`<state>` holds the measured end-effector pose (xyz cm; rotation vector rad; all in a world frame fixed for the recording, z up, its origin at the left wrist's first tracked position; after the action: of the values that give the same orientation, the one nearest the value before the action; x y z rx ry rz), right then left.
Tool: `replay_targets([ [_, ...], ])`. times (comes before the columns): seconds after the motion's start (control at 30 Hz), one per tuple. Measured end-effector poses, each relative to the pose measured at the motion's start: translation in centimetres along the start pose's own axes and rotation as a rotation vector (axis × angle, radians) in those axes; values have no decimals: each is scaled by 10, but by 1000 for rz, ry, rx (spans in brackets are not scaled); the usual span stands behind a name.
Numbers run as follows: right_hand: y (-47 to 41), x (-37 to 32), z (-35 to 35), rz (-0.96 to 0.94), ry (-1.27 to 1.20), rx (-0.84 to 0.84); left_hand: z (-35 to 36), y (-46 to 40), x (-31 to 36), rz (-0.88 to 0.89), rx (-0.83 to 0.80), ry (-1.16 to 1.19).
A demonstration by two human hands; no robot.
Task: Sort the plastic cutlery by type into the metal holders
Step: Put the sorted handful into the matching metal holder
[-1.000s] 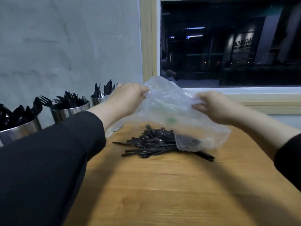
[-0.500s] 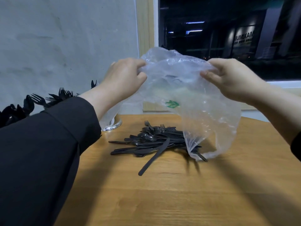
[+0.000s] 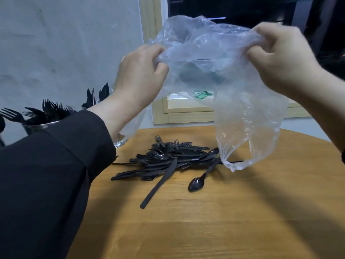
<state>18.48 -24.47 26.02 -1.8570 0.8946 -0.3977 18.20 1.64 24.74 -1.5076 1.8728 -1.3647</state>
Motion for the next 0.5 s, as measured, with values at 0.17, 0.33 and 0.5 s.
replay_targets([
  [0.17, 2, 13, -11, -53, 31, 80, 18, 2, 13, -5, -27, 68],
  [0.33, 17, 35, -13, -203, 159, 105, 49, 9, 22, -45, -90, 153],
  [0.5, 40, 77, -1, -295, 281, 118, 98, 7, 19, -112, -126, 205],
])
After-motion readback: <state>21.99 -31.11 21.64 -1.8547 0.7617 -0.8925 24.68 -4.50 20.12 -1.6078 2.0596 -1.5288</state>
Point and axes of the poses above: each hand's wrist, its own y-axis away from the middle knuckle, its own z-axis out of the palm, x = y × z, the point moved 5 cm from there along -y, towards the middle knuckle, and after that the axes turned 8 degrees about -z, right-handed, at the moved point
